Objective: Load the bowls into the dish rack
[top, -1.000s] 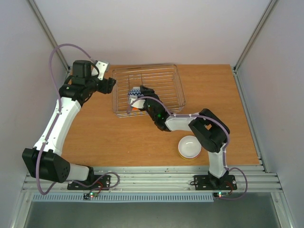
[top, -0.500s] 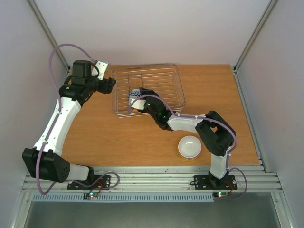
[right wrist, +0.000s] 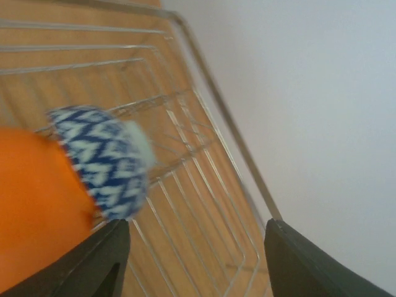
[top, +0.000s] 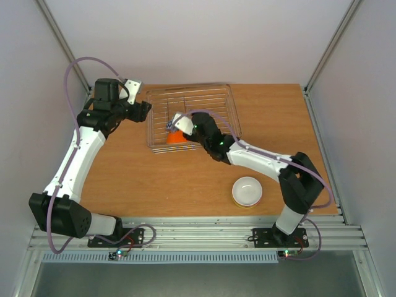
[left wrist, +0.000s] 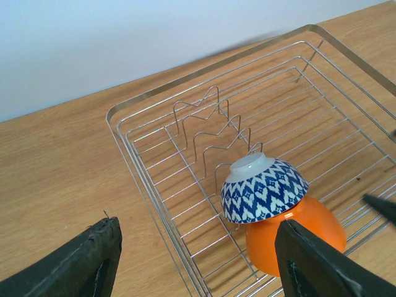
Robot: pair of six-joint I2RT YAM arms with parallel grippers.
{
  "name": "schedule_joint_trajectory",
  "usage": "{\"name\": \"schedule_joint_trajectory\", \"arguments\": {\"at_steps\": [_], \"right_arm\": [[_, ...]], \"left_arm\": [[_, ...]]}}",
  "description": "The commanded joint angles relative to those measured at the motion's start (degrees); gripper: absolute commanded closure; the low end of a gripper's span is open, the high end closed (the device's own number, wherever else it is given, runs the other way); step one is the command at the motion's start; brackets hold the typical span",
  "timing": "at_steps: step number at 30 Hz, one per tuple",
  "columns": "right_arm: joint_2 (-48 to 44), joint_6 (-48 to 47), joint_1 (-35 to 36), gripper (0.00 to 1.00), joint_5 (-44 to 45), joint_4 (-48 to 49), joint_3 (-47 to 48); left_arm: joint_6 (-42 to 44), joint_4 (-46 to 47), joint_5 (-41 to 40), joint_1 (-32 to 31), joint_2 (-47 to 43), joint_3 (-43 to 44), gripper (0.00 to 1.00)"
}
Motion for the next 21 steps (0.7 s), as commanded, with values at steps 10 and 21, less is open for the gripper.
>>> {"name": "schedule_joint_trajectory", "arguments": {"at_steps": [10,21], "right_arm": [[-19.1,62.3,2.2,0.51,28.8,-63.9,11.1],[-28.9,97.4,5.1,0.63,8.4,-99.4,8.7]], "left_arm": [[-2.2,2.2,4.6,0.3,0.5,-0.4,0.31],[-4.1,1.5,8.1,0.3,2.2,-0.1,0.31]]}}
